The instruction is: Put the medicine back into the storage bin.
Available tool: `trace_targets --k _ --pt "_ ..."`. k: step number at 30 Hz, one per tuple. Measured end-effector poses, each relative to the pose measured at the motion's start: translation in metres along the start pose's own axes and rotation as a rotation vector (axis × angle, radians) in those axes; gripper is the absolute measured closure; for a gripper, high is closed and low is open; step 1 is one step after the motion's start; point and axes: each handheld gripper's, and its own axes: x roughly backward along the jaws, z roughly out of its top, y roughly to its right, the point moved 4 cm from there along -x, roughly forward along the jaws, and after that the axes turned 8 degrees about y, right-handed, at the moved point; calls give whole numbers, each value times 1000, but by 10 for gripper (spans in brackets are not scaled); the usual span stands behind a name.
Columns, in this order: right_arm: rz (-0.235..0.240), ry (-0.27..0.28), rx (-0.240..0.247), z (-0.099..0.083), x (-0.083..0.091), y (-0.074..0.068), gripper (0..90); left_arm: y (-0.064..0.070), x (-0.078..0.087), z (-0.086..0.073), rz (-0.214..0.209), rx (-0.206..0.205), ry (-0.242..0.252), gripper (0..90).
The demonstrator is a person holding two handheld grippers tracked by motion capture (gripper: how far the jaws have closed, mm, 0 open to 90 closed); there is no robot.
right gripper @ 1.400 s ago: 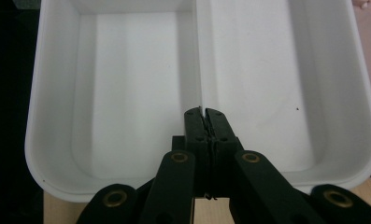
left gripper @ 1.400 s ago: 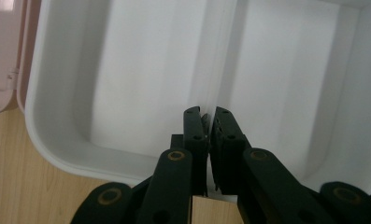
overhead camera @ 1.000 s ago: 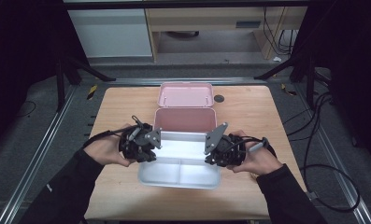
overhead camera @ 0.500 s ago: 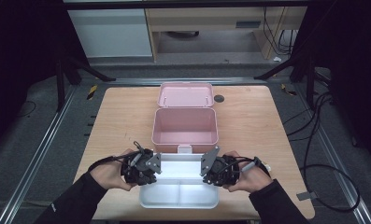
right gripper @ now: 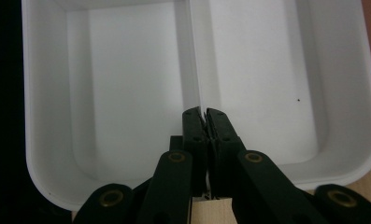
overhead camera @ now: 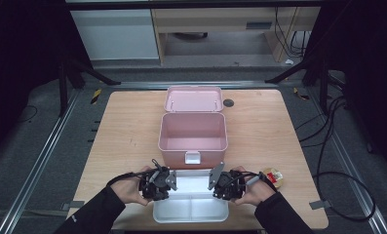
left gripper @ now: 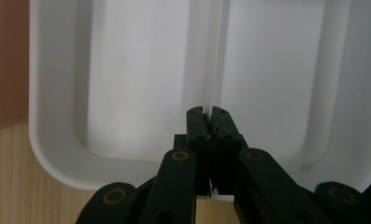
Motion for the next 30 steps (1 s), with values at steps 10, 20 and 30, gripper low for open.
trace_targets --k 10,20,30 --pt "-2 -44 -9 -13 -18 -4 876 -4 -17 -1 -8 -1 -4 870" --pt "-41 46 -45 -16 -13 -3 685 -6 -6 -2 28 22 67 696" --pt "-217 238 -235 -19 21 12 390 -18 29 -13 198 187 264 435"
